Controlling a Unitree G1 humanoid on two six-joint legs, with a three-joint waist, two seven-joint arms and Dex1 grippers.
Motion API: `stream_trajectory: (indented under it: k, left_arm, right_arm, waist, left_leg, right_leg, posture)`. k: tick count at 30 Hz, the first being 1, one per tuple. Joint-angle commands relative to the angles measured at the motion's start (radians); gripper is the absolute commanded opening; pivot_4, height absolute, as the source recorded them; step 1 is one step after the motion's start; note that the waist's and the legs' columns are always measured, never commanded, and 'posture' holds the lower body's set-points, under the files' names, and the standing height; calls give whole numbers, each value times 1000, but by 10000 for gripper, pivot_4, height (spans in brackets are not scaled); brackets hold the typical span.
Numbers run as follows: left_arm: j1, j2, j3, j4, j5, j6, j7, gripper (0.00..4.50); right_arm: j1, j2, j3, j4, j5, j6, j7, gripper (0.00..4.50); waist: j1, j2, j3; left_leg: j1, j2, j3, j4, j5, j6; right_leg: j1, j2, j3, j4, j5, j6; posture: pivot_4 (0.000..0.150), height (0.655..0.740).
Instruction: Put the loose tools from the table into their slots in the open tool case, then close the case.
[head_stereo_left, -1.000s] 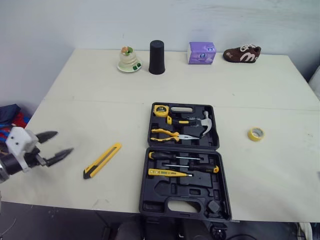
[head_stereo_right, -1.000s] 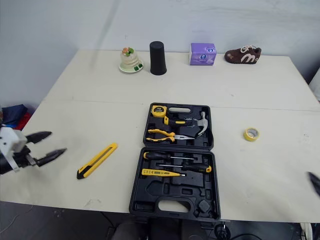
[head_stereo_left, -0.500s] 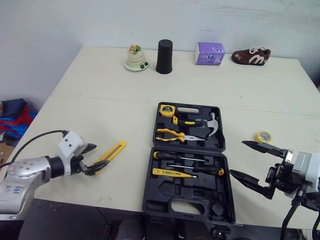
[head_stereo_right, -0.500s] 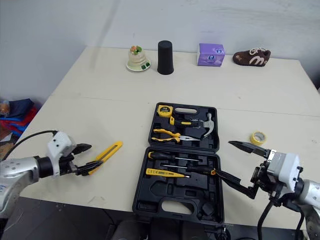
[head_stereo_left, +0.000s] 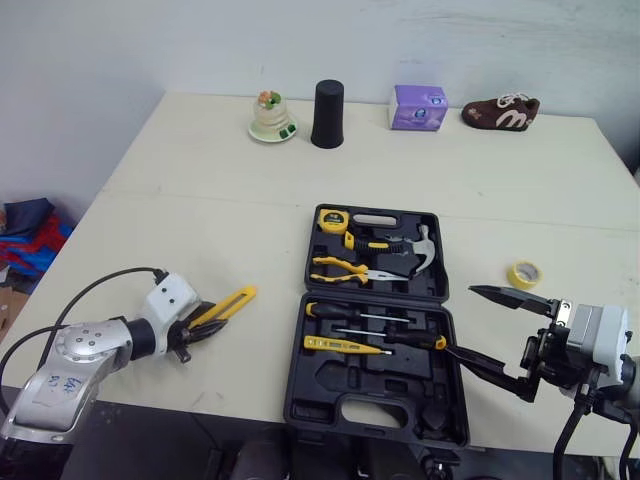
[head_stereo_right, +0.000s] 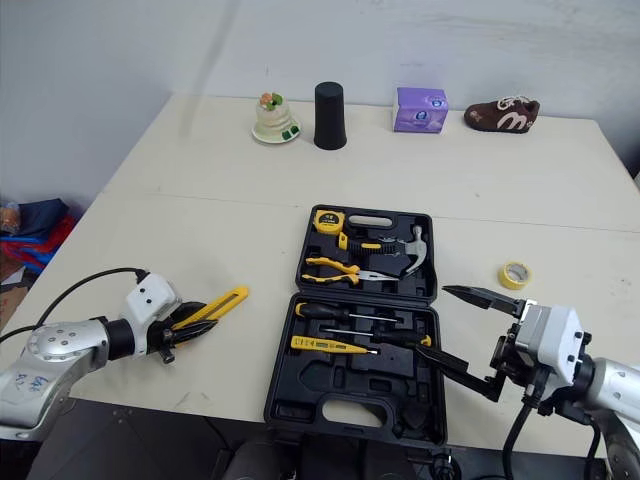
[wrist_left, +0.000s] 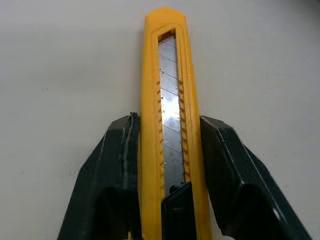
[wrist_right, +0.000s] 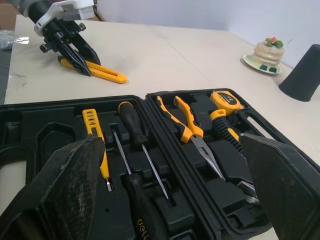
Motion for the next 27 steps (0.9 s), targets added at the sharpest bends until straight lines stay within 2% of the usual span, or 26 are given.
stream_trajectory:
  k: [1, 4, 7, 12, 15, 19, 23, 27]
  left_arm:
    - [-38, 0, 10, -24, -18, -83, -60, 12289]
    - [-111, 1, -11, -105, -119, -118, -191, 12289]
    - [-173, -1, -39, -164, -205, -74, -266, 12289]
    - [-293, -13, -184, -252, -304, 47, -354, 12289]
    - [-362, -54, -299, -276, -284, 89, -355, 12289]
    - [-418, -163, -450, -252, -200, 105, -292, 12289]
    - [-430, -221, -576, -236, -106, 104, -257, 12289]
    - [-431, -300, -648, -222, -64, 130, -198, 12289]
  right_arm:
    - [20, 12, -66, -38, 22, 8, -15, 45000]
    - [62, 15, -117, -41, 33, 27, -10, 45000]
    - [106, 7, -167, -34, 24, 29, 23, 45000]
    - [226, 21, -283, -55, 39, 51, 70, 45000]
    - [293, 36, -361, -81, 62, 63, 92, 45000]
    - [404, 82, -443, -128, 84, 63, 131, 45000]
    - [484, 132, -472, -155, 88, 51, 162, 45000]
    - [529, 165, -484, -136, 69, 21, 195, 45000]
  waist:
    - [0, 0, 0]
    - [7, -1, 1]
    - [16, -1, 1]
    - [24, 0, 1]
    - [24, 0, 1]
    - [25, -1, 1]
    - [20, -1, 1]
    - [23, -1, 1]
  left_leg:
    - [0, 0, 0, 0, 0, 0]
    - [-2, 0, -1, 0, 0, 0]
    - [-2, -1, 0, 0, 0, 1]
    - [-2, 0, 0, 0, 2, 4]
    - [-2, 0, 1, 2, 2, 5]
    - [-2, 0, 1, 3, 2, 6]
    - [-2, 1, 1, 2, 2, 5]
    - [-2, 3, 0, 3, 1, 5]
  right_leg:
    - [0, 0, 0, 0, 0, 0]
    - [0, 0, -1, -1, 0, 0]
    - [0, 0, -1, -2, 0, 0]
    - [0, 3, -1, -3, 0, 0]
    - [1, 4, 0, -3, 1, 2]
    - [2, 11, 3, -4, 2, 3]
    - [1, 12, 6, -4, 2, 3]
    - [1, 11, 7, -4, 1, 2]
  posture:
    - [1500, 7400]
    - [1500, 7400]
    - [1500, 7400]
    - [1500, 7400]
    - [1500, 7400]
    - [1500, 7400]
    - [1500, 7400]
    - [1500, 7400]
